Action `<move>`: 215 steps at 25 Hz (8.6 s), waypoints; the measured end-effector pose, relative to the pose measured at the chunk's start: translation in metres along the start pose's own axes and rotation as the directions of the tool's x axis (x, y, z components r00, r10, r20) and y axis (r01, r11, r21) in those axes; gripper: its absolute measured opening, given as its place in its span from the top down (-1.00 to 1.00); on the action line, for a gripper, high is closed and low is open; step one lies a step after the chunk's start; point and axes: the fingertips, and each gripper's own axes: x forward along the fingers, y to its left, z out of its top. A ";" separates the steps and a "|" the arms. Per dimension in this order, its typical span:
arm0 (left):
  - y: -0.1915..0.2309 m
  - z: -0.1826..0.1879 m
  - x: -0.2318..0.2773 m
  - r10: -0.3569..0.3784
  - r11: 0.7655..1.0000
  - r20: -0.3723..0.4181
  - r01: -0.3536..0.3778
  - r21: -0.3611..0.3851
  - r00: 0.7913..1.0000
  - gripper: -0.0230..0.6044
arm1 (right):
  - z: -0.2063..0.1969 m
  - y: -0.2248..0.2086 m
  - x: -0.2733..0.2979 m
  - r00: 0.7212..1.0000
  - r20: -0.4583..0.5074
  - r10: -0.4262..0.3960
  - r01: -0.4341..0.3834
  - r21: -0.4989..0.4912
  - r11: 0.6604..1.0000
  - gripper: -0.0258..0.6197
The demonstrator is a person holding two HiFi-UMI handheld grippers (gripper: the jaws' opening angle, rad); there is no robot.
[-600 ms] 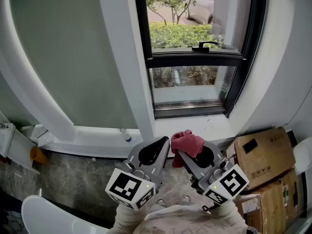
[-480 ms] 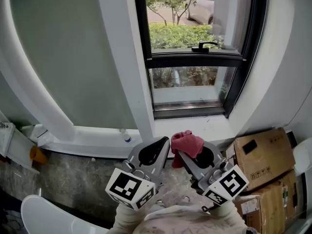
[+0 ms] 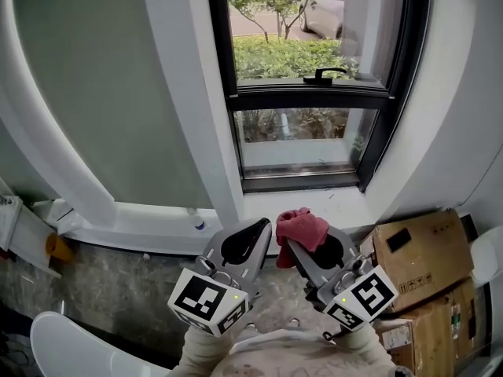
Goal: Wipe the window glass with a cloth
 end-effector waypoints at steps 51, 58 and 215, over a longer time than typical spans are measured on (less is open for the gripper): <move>0.237 0.040 0.339 0.186 0.981 0.074 -0.189 0.043 0.980 0.93 | 0.023 -0.336 0.238 0.980 0.006 0.197 -0.197 -0.051 0.979 0.54; 0.241 0.049 0.374 0.309 0.947 0.088 -0.315 0.066 0.947 0.93 | 0.040 -0.382 0.259 0.948 -0.019 0.317 -0.318 -0.100 0.943 0.54; 0.284 0.136 0.478 0.156 0.970 0.112 -0.174 0.170 0.981 0.93 | 0.138 -0.557 0.354 0.911 0.020 -0.412 0.285 -0.752 0.594 0.54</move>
